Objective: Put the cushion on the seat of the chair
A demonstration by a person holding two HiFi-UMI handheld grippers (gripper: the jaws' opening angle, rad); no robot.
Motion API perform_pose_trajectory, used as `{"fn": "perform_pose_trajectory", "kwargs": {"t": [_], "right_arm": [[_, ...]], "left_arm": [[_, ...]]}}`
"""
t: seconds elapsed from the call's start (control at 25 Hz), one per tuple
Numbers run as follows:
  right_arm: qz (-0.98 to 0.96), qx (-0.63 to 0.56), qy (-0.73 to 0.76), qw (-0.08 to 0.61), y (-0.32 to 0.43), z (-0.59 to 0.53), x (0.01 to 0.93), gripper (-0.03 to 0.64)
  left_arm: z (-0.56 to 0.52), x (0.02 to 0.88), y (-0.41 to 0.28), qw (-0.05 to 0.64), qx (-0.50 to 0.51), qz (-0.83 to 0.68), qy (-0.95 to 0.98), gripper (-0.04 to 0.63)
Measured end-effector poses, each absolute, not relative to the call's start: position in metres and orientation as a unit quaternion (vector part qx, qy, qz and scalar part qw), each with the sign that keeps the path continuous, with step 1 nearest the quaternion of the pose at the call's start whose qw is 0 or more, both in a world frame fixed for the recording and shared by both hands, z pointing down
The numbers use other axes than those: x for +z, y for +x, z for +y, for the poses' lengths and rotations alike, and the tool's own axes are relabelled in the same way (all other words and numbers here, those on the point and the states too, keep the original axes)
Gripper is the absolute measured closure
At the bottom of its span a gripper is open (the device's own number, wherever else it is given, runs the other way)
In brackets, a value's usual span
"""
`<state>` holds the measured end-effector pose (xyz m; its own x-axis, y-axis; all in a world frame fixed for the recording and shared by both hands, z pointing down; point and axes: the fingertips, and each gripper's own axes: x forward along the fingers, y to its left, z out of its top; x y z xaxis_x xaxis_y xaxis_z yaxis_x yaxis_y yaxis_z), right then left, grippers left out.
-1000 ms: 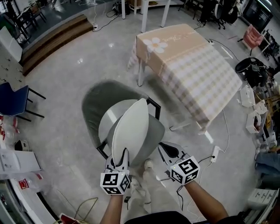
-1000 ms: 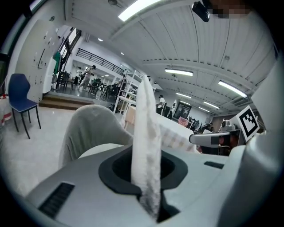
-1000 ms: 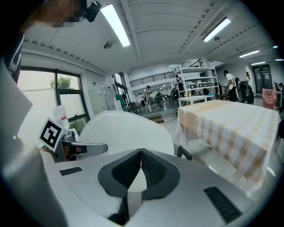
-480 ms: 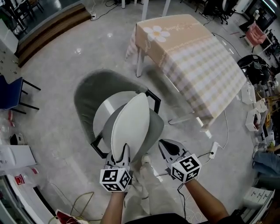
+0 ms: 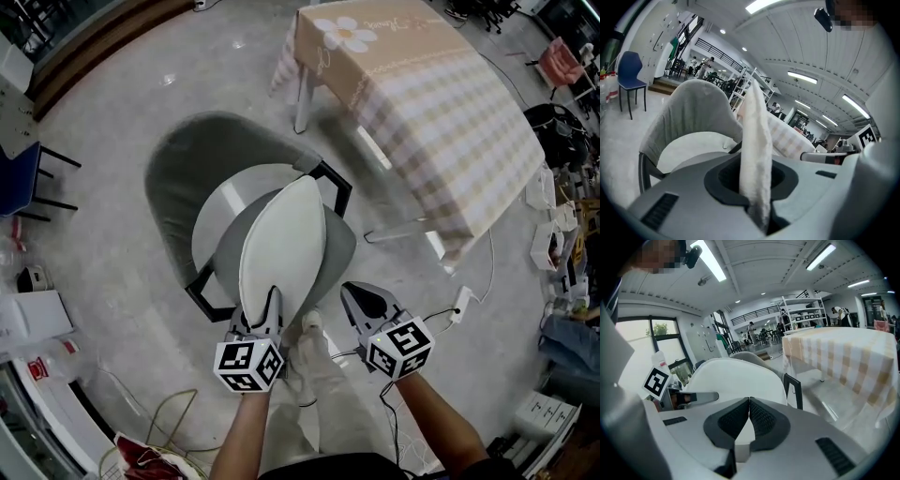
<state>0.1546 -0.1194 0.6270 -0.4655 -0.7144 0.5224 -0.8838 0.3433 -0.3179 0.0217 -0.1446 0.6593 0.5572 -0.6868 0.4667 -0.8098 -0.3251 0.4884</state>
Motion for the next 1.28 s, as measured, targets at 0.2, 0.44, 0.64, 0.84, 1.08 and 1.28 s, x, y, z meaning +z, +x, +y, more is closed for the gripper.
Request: {"fn": "perform_pose_trajectory", "kwargs": {"t": [0.2, 0.44, 0.64, 0.84, 1.08, 1.28], "right_arm": [[-0.802, 0.3, 0.494, 0.15, 0.155, -0.118, 0.644, 0.598], [-0.801, 0.307, 0.49, 0.153, 0.158, -0.117, 0.658, 0.598], [-0.799, 0.314, 0.489, 0.155, 0.161, -0.117, 0.671, 0.598], [-0.797, 0.325, 0.485, 0.156, 0.16, -0.115, 0.684, 0.598], [-0.798, 0.333, 0.475, 0.164, 0.159, -0.111, 0.701, 0.598], [-0.798, 0.339, 0.472, 0.163, 0.159, -0.114, 0.709, 0.598]], "left_arm": [[-0.141, 0.676, 0.026, 0.372, 0.081, -0.463, 0.8, 0.535], [-0.14, 0.695, 0.037, 0.402, 0.053, -0.463, 0.788, 0.535], [-0.143, 0.71, 0.039, 0.417, 0.041, -0.469, 0.777, 0.534], [-0.144, 0.722, 0.039, 0.431, 0.026, -0.473, 0.768, 0.535], [-0.145, 0.737, 0.033, 0.438, 0.015, -0.486, 0.756, 0.535], [-0.143, 0.747, 0.024, 0.434, 0.014, -0.504, 0.746, 0.534]]}}
